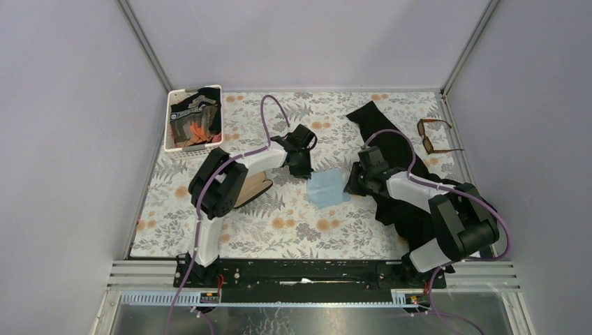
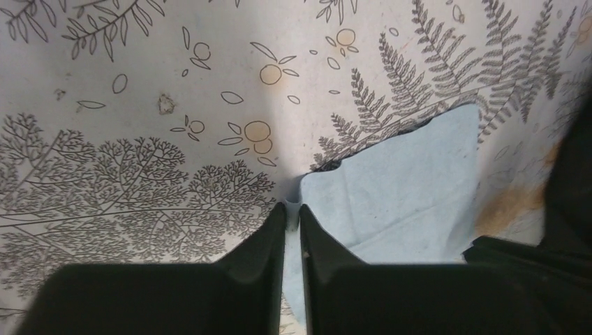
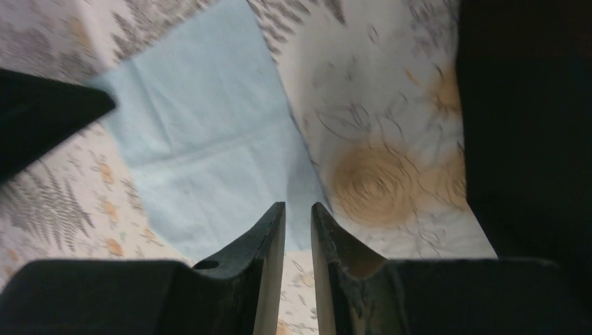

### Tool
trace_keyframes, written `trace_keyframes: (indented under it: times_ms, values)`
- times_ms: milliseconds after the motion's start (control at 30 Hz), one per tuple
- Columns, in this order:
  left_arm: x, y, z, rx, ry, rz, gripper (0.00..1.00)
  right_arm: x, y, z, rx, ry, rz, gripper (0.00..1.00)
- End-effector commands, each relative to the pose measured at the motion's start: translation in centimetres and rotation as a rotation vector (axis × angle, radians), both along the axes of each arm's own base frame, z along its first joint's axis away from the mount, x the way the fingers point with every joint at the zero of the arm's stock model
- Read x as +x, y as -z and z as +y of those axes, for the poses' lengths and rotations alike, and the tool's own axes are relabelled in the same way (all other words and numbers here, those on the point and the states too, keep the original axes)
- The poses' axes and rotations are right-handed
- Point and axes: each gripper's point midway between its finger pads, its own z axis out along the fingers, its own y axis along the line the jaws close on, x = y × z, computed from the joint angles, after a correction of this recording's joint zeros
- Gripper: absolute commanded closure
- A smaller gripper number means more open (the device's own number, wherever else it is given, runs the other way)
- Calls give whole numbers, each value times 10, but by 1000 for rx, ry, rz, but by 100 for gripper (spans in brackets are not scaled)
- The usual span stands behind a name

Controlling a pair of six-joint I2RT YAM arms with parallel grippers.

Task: Organize the sunglasses
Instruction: Adjust the glasses cleaning cloth at the center of the board.

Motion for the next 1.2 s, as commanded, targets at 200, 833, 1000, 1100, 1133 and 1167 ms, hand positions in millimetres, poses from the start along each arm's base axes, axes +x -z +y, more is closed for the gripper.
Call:
trace_keyframes:
  times_ms: [200,833,1000,1100,1133,1167]
  values:
    - [6,-5,-3,7,39,-23,100,-27,7,-19,-21,35,10,67]
    - [47,-8,-16,34,57,-67,87,-18,25,-14,-27,40,42,77]
    - [55,-33,-8,58,40,-131,56,-21,10,-14,-9,41,27,77]
    - [51,-60,-2,45,28,-175,44,-20,-4,-13,5,42,1,77]
    - [48,-68,0,35,23,-186,43,-19,-8,-12,12,41,-7,76]
    - [45,-76,1,22,19,-198,43,-18,-12,-10,24,39,-14,76]
